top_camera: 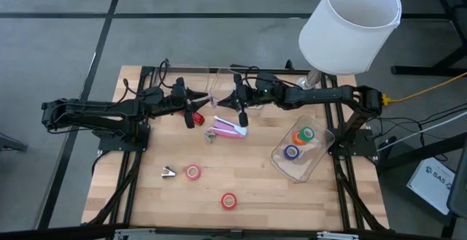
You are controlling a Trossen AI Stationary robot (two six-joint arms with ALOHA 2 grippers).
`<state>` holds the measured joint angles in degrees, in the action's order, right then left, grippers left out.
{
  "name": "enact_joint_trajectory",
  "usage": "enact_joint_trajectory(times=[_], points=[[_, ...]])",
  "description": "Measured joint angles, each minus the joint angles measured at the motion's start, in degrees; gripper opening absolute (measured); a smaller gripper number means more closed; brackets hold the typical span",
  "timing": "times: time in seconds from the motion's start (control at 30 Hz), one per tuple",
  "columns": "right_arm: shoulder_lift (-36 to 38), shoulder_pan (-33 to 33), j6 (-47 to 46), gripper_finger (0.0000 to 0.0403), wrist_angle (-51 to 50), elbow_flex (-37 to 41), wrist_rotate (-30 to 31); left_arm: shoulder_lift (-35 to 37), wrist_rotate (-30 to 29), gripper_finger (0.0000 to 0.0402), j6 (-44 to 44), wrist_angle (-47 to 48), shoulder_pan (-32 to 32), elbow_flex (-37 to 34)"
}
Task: Pick and place Stapler, Stapler remover, tape
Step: Put the purple staple remover into the top right transparent bin
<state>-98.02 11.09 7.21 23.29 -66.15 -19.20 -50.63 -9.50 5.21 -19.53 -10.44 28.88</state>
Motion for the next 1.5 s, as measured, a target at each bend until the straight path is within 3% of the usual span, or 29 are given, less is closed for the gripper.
enact_joint_trajectory(times=[0.27,0.47,0.63,1.5], points=[[0.6,0.4,0.7,0.0,-21.2,-6.5,11.2,0.0,5.1,0.0171,-0.6,0.0,0.0,0.0],[0.7,2.7,0.7,0.0,-36.2,-10.6,17.8,0.0,6.8,0.0173,-0.6,0.1,0.0,0.0],[0.7,5.5,-1.1,0.0,-42.7,-10.7,21.7,0.0,6.8,0.0166,-0.5,0.5,0.0,0.0],[-0.3,12.5,-8.2,0.0,-32.9,2.8,22.0,0.0,6.6,0.0162,-0.3,3.6,0.0,0.0]])
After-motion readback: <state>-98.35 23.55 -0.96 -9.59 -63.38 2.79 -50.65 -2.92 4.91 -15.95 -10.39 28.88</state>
